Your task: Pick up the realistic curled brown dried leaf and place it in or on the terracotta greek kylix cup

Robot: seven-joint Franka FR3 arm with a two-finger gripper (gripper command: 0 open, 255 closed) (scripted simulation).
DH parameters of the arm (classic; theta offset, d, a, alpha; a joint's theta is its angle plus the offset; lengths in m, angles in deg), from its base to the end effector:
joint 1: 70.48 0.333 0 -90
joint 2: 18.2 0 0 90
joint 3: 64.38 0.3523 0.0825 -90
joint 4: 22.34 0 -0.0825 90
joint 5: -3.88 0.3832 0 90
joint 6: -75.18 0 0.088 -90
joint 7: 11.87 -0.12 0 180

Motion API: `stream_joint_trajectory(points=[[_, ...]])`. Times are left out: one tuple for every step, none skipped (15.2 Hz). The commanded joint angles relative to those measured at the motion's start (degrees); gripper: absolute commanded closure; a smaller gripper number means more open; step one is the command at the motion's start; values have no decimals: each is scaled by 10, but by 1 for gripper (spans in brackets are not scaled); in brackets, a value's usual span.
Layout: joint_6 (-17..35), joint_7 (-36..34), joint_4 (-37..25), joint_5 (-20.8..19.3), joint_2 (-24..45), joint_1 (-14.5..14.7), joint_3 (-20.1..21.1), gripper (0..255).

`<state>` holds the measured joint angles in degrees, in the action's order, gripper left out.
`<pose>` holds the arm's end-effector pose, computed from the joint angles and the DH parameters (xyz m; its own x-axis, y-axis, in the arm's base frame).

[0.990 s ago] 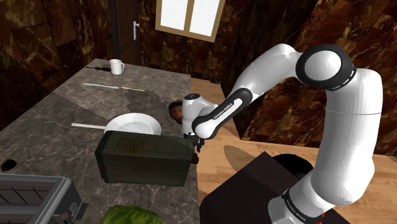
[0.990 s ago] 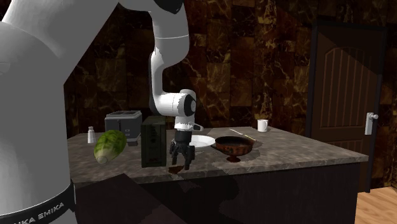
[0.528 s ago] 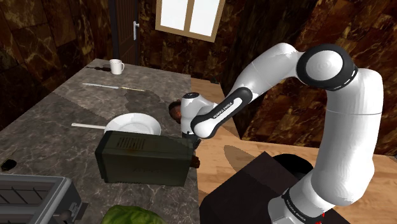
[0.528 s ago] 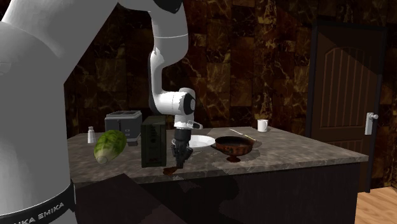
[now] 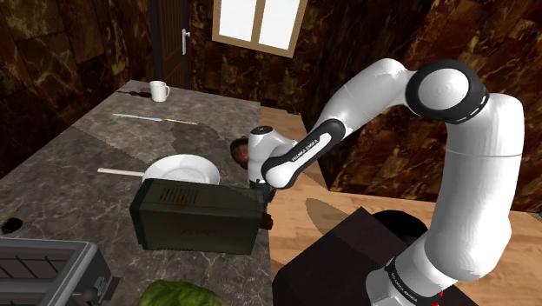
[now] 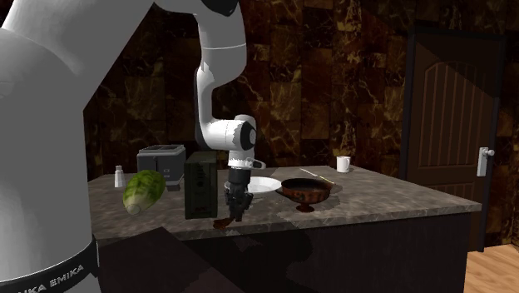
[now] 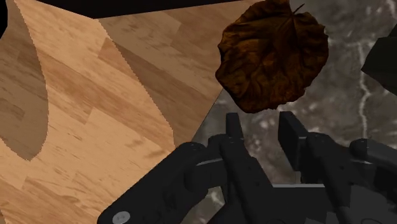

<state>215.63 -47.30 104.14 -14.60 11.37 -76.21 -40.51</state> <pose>0.5089 0.1719 0.1658 0.9797 -0.0624 -0.1905 -0.0497 -0.9963 0.0708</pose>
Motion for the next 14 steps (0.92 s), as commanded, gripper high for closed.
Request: stream_joint_trajectory(points=[[35,-51,43,11,-34,3,-1,0],[69,-106,84,22,-68,9,-4,0],[100,-164,123,29,-101,21,-9,0],[130,-228,159,33,-132,36,-15,0],[135,-239,165,34,-137,40,-18,0],[141,-245,164,26,-129,44,-23,0],[148,-251,162,18,-120,48,-29,0],[155,-256,161,10,-111,52,-35,0],[162,-262,160,2,-103,56,-41,0],[168,-268,158,-6,-94,60,-47,0],[175,-273,156,-13,-86,65,-53,0],[185,-282,153,-25,-72,72,-63,0],[185,-281,153,-24,-72,72,-63,0],[185,-281,153,-24,-72,73,-63,0]])
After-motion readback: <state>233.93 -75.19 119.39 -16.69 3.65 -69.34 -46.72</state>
